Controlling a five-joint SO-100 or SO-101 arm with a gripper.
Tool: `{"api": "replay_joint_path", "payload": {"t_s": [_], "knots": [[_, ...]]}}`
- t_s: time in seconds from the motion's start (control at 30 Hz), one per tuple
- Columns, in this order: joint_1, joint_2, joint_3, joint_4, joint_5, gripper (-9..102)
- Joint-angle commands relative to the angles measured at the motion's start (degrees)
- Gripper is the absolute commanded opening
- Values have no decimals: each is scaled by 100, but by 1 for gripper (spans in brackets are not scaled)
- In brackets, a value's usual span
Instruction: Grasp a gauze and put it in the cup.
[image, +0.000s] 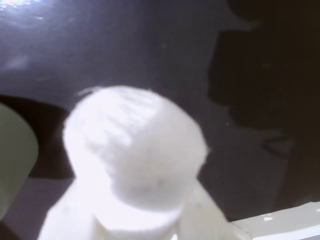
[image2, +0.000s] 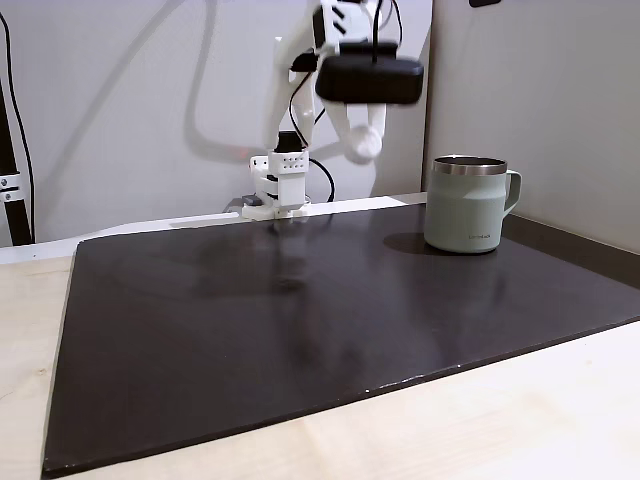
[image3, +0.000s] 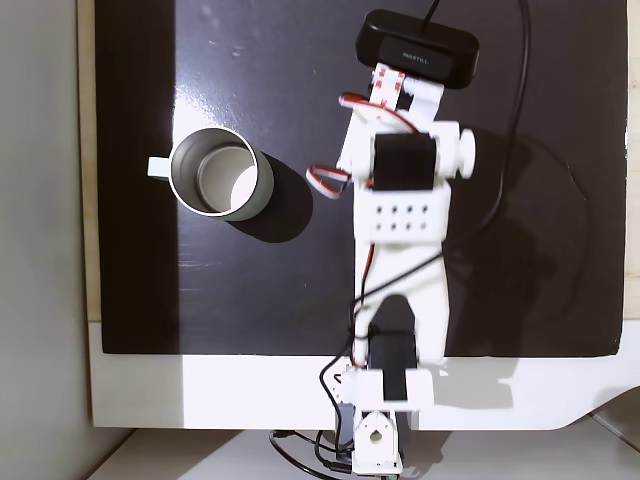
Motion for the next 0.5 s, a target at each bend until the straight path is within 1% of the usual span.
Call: {"api": "replay_joint_path", "payload": {"t_s": [0.0,0.23,0.47], "knots": [[-193,598,35,18,176,0],[-896,844,88,18,1099,0],[-2188,1283,721,0,2426,0]]}}
